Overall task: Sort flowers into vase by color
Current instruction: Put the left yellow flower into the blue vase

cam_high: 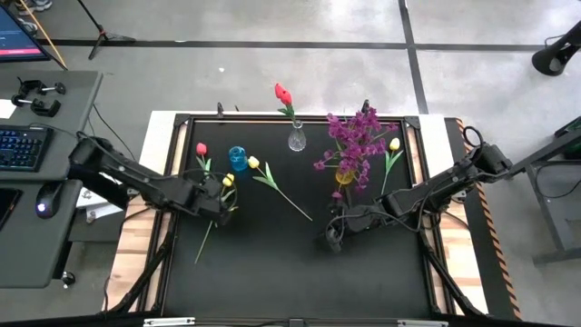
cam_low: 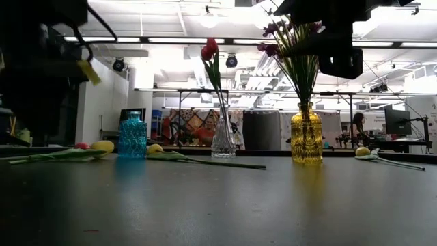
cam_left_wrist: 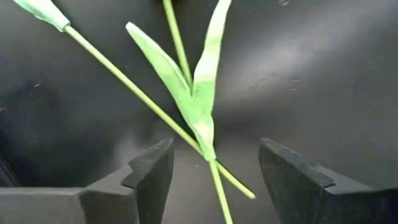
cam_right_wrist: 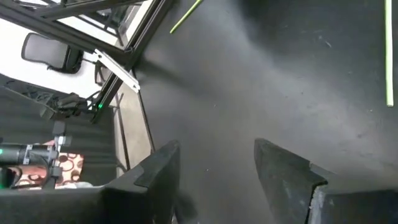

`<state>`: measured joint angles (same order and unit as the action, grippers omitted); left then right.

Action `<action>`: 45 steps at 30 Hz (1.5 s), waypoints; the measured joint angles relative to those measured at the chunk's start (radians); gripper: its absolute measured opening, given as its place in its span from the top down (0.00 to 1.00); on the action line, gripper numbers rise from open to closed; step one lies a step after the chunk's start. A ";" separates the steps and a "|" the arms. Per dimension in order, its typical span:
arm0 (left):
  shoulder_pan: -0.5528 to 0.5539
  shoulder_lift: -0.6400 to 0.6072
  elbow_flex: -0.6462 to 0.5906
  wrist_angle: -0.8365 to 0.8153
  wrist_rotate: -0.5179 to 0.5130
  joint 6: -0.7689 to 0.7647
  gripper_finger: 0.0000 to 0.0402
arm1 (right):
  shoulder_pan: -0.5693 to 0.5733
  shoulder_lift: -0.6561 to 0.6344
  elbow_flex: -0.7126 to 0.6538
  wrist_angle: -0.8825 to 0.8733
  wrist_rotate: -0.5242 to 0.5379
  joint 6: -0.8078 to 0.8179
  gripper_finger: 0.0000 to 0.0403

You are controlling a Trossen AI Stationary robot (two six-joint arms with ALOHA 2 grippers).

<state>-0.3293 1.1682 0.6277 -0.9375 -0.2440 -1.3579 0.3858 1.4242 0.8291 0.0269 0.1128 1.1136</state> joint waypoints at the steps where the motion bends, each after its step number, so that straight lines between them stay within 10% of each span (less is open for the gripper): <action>1: 0.005 0.025 0.000 0.008 0.007 0.000 0.44 | 0.000 0.000 0.000 0.000 0.004 -0.012 0.52; 15: 0.093 0.234 0.001 0.123 0.051 0.051 0.43 | -0.022 0.000 0.000 0.000 0.005 -0.038 0.52; 45: 0.102 0.175 -0.082 0.201 0.050 -0.029 0.49 | -0.022 0.000 0.000 0.000 -0.011 -0.022 0.52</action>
<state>-0.2272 1.3431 0.5456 -0.7368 -0.1944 -1.3874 0.3641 1.4242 0.8291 0.0269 0.1017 1.0912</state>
